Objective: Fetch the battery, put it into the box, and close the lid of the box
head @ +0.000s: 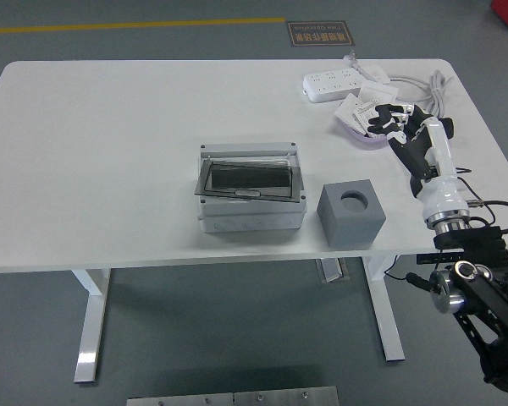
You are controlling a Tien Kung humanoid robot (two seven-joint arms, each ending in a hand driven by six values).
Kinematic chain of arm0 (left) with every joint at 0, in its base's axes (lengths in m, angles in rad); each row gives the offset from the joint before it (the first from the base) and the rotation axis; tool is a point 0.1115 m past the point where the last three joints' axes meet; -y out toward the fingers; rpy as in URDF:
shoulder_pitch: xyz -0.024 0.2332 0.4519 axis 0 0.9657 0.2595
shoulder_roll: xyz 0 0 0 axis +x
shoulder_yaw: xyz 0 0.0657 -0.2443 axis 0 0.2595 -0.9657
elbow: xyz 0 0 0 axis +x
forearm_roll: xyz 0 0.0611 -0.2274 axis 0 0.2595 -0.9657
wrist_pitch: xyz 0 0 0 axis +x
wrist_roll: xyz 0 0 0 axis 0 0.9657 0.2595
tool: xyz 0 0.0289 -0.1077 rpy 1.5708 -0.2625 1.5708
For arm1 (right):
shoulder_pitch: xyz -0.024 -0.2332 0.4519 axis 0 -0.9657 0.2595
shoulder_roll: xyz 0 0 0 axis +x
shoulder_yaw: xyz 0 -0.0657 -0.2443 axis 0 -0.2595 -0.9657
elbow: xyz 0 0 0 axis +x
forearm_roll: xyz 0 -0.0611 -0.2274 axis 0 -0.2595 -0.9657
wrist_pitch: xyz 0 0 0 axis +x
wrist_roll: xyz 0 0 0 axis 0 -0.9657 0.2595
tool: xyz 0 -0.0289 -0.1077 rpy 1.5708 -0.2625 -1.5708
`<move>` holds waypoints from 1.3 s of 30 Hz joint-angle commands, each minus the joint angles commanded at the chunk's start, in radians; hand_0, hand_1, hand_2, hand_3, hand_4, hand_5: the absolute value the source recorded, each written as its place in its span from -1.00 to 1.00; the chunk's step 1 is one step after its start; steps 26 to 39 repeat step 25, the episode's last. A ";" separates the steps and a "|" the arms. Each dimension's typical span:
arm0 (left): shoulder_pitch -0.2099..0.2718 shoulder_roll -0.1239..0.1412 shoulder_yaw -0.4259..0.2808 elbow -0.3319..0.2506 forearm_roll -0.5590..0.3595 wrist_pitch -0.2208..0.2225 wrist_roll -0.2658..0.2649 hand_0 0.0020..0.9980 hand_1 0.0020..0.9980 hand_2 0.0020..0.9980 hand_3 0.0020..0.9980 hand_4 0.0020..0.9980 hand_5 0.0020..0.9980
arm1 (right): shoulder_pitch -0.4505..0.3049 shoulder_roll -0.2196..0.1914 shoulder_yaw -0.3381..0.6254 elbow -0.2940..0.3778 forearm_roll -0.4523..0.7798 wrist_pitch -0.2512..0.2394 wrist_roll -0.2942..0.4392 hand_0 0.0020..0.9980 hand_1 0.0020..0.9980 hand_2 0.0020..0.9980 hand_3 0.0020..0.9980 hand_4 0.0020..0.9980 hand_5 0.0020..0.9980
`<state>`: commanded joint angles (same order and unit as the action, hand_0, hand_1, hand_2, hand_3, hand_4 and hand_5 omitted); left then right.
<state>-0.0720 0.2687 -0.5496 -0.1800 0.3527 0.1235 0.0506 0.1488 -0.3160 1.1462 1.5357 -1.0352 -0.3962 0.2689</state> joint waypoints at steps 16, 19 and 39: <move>0.008 -0.004 -0.003 0.000 0.002 -0.002 0.003 0.16 0.16 0.11 0.13 0.10 -0.98 | -0.002 -0.010 -0.010 0.018 -0.046 0.003 -0.019 0.24 0.04 0.06 0.15 0.47 0.02; 0.008 -0.003 -0.006 0.000 0.006 -0.002 0.005 0.16 0.16 0.11 0.13 0.10 -0.98 | -0.004 -0.012 -0.005 0.063 -0.059 0.000 -0.024 0.24 0.04 0.06 0.15 0.47 0.02; 0.008 0.005 -0.007 0.000 0.012 -0.001 0.006 0.16 0.16 0.10 0.13 0.10 -0.97 | -0.003 -0.020 -0.003 0.115 -0.077 0.003 -0.034 0.25 0.04 0.06 0.16 0.48 0.03</move>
